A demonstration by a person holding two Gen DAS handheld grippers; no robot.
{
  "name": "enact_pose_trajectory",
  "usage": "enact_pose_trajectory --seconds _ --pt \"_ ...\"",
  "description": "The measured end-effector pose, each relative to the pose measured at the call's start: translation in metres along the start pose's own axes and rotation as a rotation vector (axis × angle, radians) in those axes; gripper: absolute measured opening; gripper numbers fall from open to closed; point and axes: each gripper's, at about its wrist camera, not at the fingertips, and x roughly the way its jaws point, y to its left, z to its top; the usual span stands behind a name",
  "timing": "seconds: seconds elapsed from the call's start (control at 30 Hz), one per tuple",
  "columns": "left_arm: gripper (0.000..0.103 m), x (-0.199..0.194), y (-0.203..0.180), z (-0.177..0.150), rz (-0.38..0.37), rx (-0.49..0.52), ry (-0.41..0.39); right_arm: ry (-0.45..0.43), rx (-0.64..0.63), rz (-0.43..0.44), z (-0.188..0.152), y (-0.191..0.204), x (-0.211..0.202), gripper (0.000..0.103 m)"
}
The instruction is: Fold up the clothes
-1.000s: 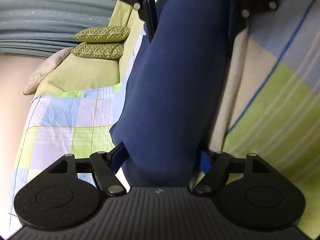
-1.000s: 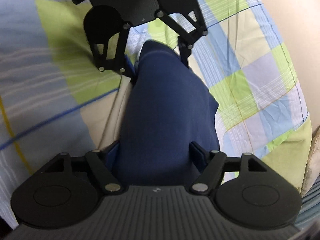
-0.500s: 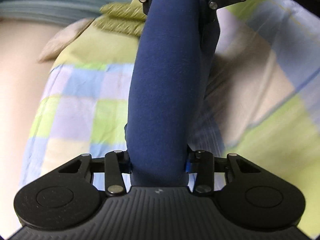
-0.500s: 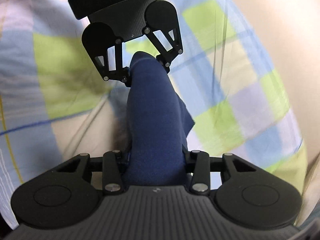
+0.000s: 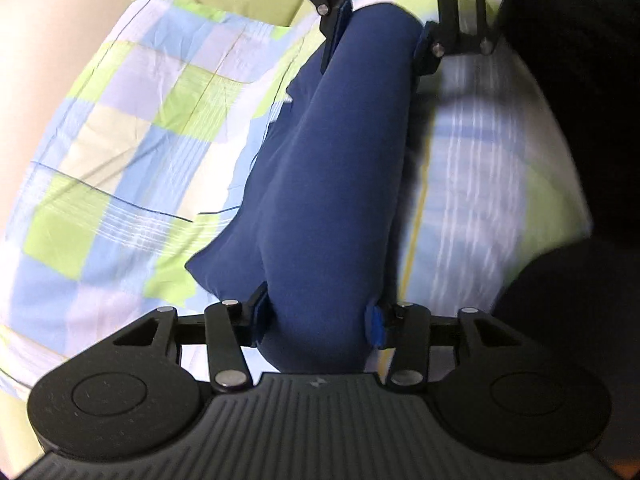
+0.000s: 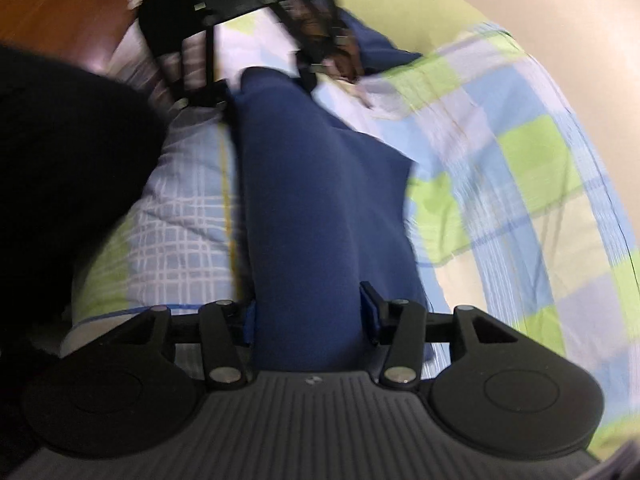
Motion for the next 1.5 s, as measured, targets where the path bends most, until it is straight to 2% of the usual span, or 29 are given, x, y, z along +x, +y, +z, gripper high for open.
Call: enact_pose_trajectory --seconds 0.1,0.17,0.43,0.57,0.63,0.73,0.87,1.03,1.3,1.37,1.5 --pt "0.052 -0.001 -0.002 0.011 -0.014 -0.018 0.011 0.029 -0.007 -0.017 -0.007 -0.001 -0.009 0.043" --pt "0.053 0.001 -0.003 0.013 -0.015 -0.031 0.031 0.048 0.017 0.005 -0.014 -0.002 -0.009 0.044" --pt "0.058 -0.022 0.007 0.015 -0.033 -0.136 0.060 0.030 0.137 -0.046 -0.010 0.012 -0.042 0.046" --pt "0.058 -0.044 0.019 -0.006 -0.019 -0.243 0.087 0.019 0.260 -0.076 -0.020 0.007 -0.068 0.050" --pt "0.058 -0.059 0.019 -0.026 0.010 -0.277 0.107 0.003 0.377 -0.089 -0.028 0.000 -0.079 0.053" --pt "0.057 -0.058 0.028 -0.032 0.054 -0.305 0.141 -0.011 0.483 -0.096 -0.034 -0.002 -0.093 0.058" --pt "0.057 -0.066 0.033 -0.039 0.075 -0.356 0.157 -0.026 0.565 -0.091 -0.032 -0.002 -0.095 0.062" --pt "0.057 -0.056 0.030 -0.036 0.067 -0.408 0.148 -0.047 0.633 -0.091 -0.024 -0.003 -0.095 0.063" --pt "0.057 -0.049 0.032 -0.043 0.063 -0.469 0.131 -0.017 0.616 -0.073 -0.016 0.000 -0.083 0.067" --pt "0.058 -0.051 0.039 -0.046 0.063 -0.520 0.109 -0.013 0.615 -0.069 -0.015 -0.001 -0.081 0.069" --pt "0.057 -0.059 0.068 -0.059 0.057 -0.703 0.028 -0.041 0.657 -0.068 -0.015 -0.011 -0.082 0.070"
